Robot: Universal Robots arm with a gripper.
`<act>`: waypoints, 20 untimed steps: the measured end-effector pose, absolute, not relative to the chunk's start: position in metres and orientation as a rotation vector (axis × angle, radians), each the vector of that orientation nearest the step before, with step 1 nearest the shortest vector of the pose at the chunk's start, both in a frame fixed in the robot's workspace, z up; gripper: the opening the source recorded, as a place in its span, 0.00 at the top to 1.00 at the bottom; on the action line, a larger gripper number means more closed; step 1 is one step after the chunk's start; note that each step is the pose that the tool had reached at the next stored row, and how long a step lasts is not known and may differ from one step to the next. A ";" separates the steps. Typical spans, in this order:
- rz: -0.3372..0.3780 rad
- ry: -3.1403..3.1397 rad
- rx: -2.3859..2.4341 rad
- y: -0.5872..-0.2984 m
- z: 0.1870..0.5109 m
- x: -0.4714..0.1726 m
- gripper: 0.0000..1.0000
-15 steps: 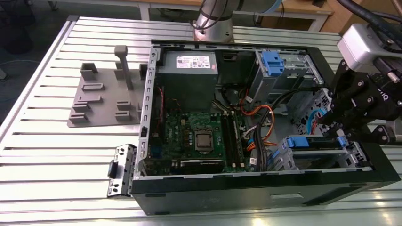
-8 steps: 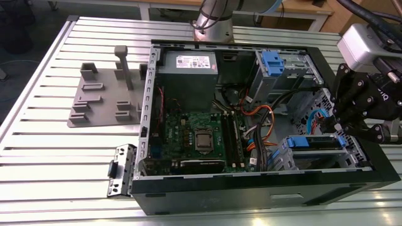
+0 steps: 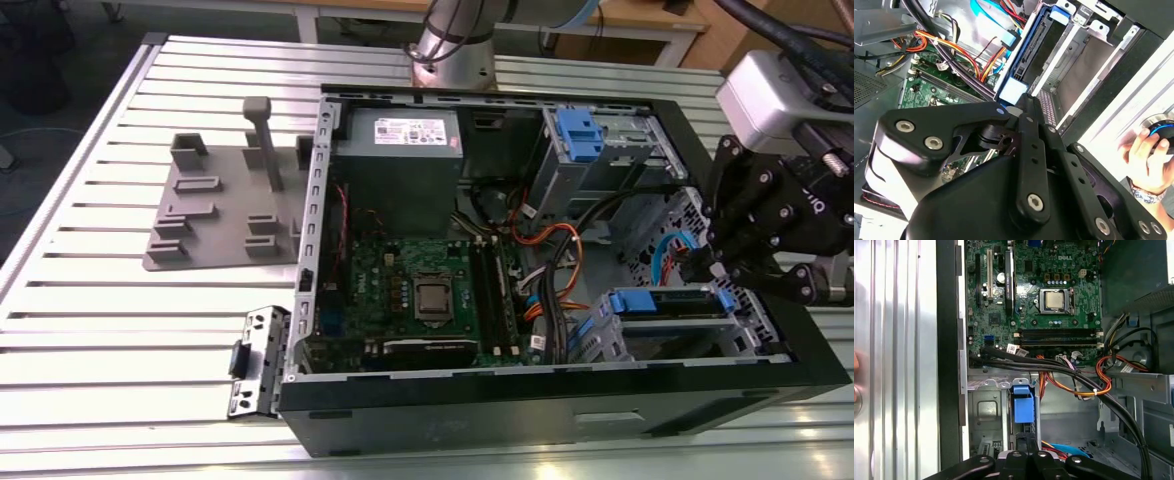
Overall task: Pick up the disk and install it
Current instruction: 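Insert the disk into the insertion slot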
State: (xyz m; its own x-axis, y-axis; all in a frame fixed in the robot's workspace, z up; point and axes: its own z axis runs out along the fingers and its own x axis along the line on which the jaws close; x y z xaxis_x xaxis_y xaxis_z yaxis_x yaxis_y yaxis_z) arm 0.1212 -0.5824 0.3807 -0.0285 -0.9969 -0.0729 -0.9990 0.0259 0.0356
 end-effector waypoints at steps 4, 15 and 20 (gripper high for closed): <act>0.119 2.230 -2.170 -0.582 0.374 0.128 0.90; 0.120 2.231 -2.171 -0.582 0.354 0.157 0.90; 0.120 2.231 -2.171 -0.582 0.353 0.157 0.90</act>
State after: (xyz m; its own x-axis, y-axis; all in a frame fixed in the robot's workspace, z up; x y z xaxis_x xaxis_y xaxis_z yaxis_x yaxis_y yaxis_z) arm 0.1572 -0.5824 0.3532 -0.0285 -0.9970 -0.0725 -0.9990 0.0260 0.0365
